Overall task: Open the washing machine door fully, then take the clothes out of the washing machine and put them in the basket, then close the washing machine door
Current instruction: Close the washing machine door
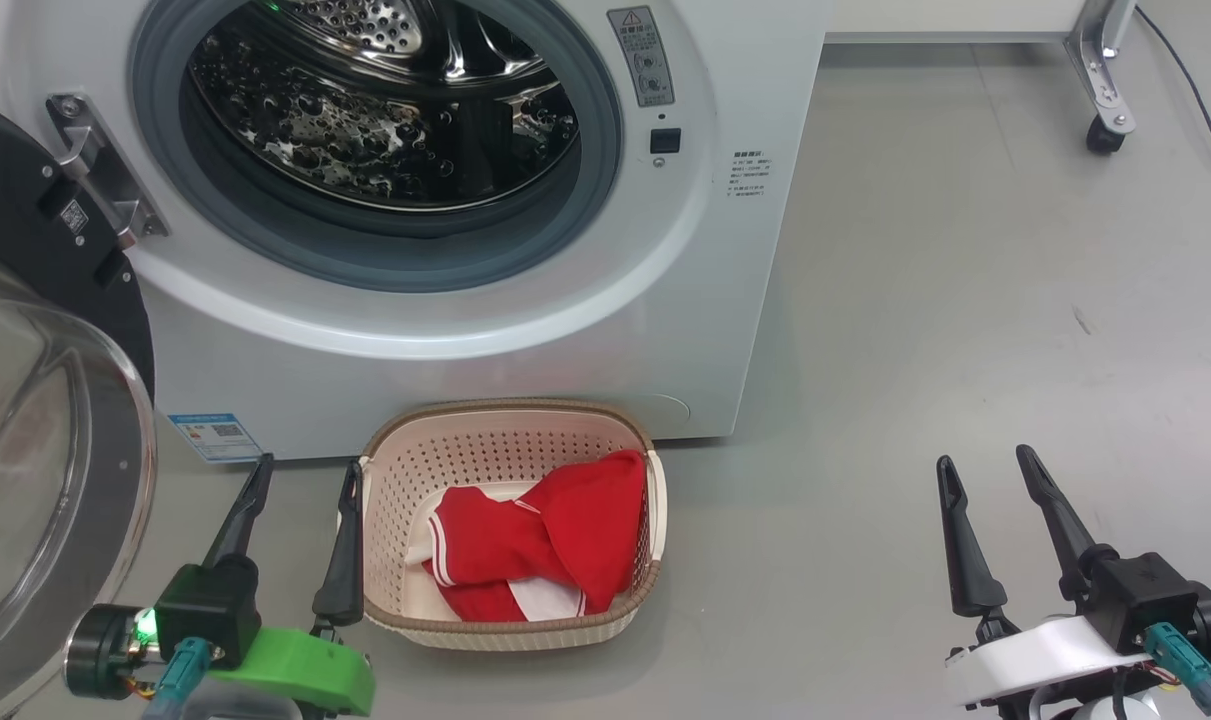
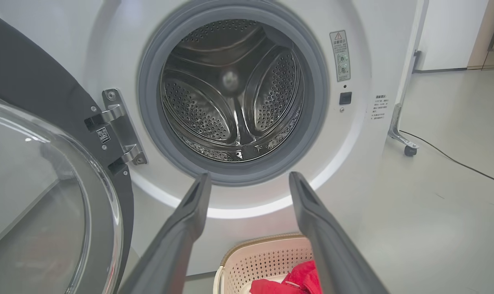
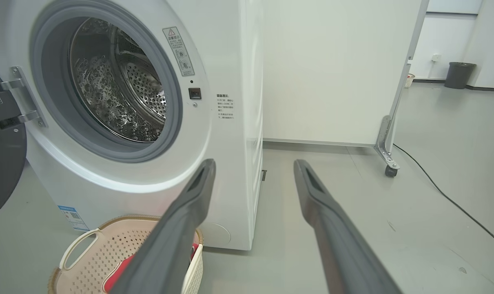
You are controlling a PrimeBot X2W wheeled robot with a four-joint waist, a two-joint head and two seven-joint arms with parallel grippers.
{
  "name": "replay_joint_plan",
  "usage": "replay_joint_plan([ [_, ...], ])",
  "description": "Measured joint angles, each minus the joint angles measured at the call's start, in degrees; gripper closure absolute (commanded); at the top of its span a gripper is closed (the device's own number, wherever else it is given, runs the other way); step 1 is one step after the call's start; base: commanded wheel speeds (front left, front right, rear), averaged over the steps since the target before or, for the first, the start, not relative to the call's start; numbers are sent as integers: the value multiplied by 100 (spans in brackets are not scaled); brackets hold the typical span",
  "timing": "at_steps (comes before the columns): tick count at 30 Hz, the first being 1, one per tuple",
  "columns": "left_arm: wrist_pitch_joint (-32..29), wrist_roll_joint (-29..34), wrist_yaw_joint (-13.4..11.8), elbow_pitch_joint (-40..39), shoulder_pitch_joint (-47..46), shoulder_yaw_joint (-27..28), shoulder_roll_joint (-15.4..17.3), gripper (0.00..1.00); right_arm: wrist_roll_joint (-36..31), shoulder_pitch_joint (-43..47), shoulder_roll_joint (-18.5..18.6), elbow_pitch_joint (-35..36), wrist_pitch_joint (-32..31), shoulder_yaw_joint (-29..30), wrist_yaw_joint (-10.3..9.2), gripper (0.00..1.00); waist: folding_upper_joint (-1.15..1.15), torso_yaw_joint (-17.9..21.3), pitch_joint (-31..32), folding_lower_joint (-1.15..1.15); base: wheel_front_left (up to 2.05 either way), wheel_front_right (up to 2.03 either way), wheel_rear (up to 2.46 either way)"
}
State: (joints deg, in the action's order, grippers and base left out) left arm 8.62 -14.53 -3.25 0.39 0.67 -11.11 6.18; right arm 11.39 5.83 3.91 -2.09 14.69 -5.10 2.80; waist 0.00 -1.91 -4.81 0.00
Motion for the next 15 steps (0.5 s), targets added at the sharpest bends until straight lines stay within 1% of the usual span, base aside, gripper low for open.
replay_joint_plan([
  [13,-23,0,9,-62,0,-38,19,0,0,-1,16,-1,0,1,-3,0,0,7,6,0,-126,126,0],
  [15,-21,0,20,-66,0,-37,21,0,0,-1,20,-1,0,2,-45,0,0,11,8,0,-102,102,0],
])
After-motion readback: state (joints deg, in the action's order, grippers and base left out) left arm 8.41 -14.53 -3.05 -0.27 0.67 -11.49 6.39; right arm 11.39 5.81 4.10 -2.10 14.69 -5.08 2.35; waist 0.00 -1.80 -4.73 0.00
